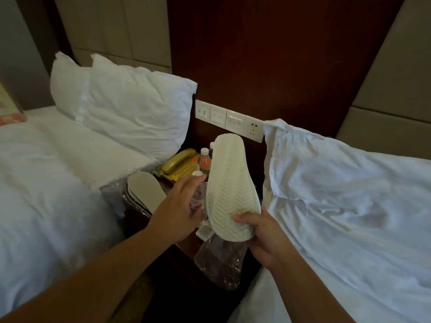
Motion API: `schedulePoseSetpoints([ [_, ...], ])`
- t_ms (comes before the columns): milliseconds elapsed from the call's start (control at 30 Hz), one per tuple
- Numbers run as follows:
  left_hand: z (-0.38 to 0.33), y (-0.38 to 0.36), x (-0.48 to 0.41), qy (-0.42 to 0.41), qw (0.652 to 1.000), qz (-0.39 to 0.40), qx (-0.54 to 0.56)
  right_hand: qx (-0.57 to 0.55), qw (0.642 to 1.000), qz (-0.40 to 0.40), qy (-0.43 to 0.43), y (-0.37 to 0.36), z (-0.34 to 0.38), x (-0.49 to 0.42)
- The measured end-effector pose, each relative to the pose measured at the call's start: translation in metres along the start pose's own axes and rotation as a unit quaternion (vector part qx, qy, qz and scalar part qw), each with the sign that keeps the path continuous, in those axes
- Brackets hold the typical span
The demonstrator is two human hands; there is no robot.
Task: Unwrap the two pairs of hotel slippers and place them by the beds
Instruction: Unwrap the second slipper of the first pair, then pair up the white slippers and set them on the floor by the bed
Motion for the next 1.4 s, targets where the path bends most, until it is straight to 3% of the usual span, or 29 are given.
schedulePoseSetpoints([
  [233, -0.017, 0.042, -0.013, -0.131, 0.987, 0.071, -0.065, -0.033, 0.997, 0.063, 0.043, -0.037, 0.005, 0.027],
  [433, -0.031, 0.056, -0.006, -0.157, 0.987, 0.007, -0.023, -0.132, 0.986, 0.105, 0.016, -0.049, 0.002, 0.044],
  [533, -0.039, 0.062, -0.007, -0.123, 0.992, -0.023, 0.03, -0.157, 0.982, 0.104, 0.006, -0.056, 0.002, 0.048],
  [600, -0.046, 0.071, -0.011, -0.099, 0.991, -0.05, 0.081, -0.112, 0.989, 0.095, 0.028, -0.055, 0.001, 0.048],
  [667, -0.055, 0.083, -0.017, -0.058, 0.983, -0.104, 0.139, -0.04, 0.997, 0.035, 0.061, -0.05, 0.001, 0.046],
  [767, -0.062, 0.106, -0.031, 0.072, 0.962, -0.21, 0.161, 0.014, 0.994, -0.047, 0.102, -0.041, 0.004, 0.038],
  [833, -0.057, 0.122, -0.039, 0.119, 0.941, -0.233, 0.213, 0.064, 0.979, -0.108, 0.159, -0.037, 0.007, 0.035],
  [967, -0.042, 0.154, -0.049, 0.175, 0.895, -0.242, 0.332, 0.164, 0.95, -0.123, 0.236, -0.038, 0.013, 0.027],
  [1067, -0.03, 0.167, -0.047, 0.24, 0.874, -0.231, 0.353, 0.194, 0.95, -0.112, 0.217, -0.049, 0.013, 0.019],
  [1233, -0.019, 0.175, -0.039, 0.292, 0.869, -0.188, 0.353, 0.202, 0.953, -0.108, 0.197, -0.092, 0.024, 0.015],
  [1400, -0.018, 0.184, -0.033, 0.298, 0.876, -0.152, 0.348, 0.217, 0.959, -0.02, 0.183, -0.135, 0.033, 0.033],
])
Point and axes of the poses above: each hand's wrist, its own x-axis away from the middle knuckle, its own y-axis out of the back of the hand, z = x × y, the point moved 1 cm from there along -x, towards the middle knuckle, and after that the axes turned 8 degrees about -z, right-handed, at the moved point
